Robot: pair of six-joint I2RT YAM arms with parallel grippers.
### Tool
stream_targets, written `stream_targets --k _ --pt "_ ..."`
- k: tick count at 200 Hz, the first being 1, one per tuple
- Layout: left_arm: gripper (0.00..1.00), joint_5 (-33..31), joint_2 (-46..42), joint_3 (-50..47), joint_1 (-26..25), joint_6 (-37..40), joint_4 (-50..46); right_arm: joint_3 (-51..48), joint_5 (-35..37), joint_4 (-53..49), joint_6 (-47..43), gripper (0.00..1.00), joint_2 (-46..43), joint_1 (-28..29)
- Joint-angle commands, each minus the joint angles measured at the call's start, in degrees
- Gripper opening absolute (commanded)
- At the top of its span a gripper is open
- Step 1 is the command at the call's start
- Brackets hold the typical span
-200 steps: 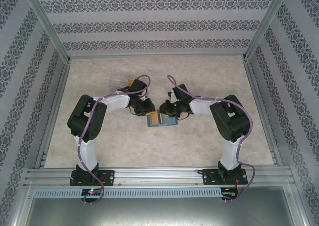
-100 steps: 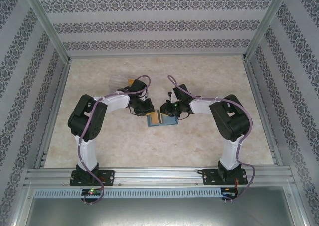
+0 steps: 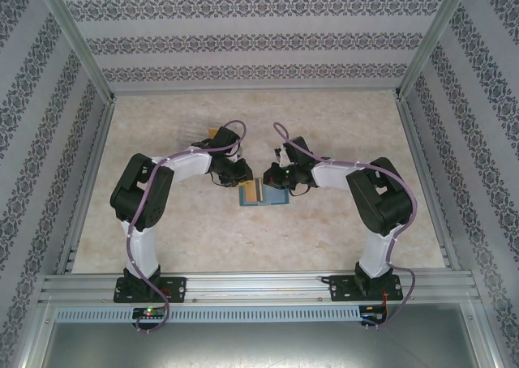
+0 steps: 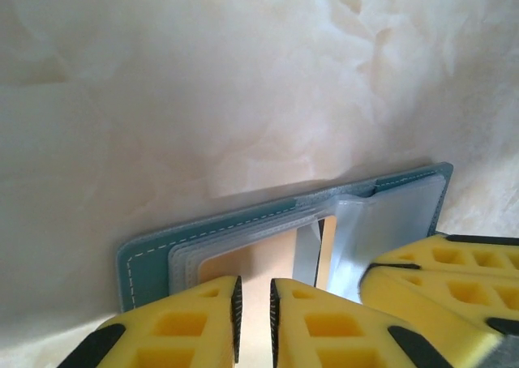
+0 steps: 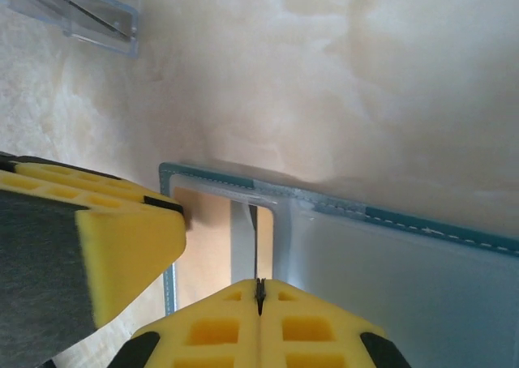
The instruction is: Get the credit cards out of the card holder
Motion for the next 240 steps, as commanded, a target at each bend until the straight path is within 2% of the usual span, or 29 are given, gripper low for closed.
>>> stream_targets --k 1,25,56,82,170,240 --pt "0.19 -1.26 -2.32 0.41 -0.16 1.93 -2.86 -0.82 1.84 0.72 -2.50 0.00 -1.76 -0.94" --pt "0.18 -2.39 -2.79 -0.70 -0.07 1.81 -3.69 -0.34 0.25 0.81 -2.19 0.00 -0.98 -0.94" --pt "0.16 -3.54 -3.65 -1.04 -0.06 2.28 -4.75 0.95 -3.62 0.76 -1.43 0.14 1.07 -0.68" --pt "0.16 -3.65 -2.53 -0.95 -0.07 2.66 -5.72 1.68 -3.84 0.29 -0.86 0.21 2.18 -0.33" --pt "0.14 -1.06 1.61 -0.11 -0.15 3.02 -6.01 3.63 -5.27 -1.12 -1.16 0.21 4.55 0.27" --pt "0.14 -2.99 2.47 -0.32 -0.17 3.73 -7.17 3.59 1.96 -5.30 -1.51 0.22 3.54 0.11"
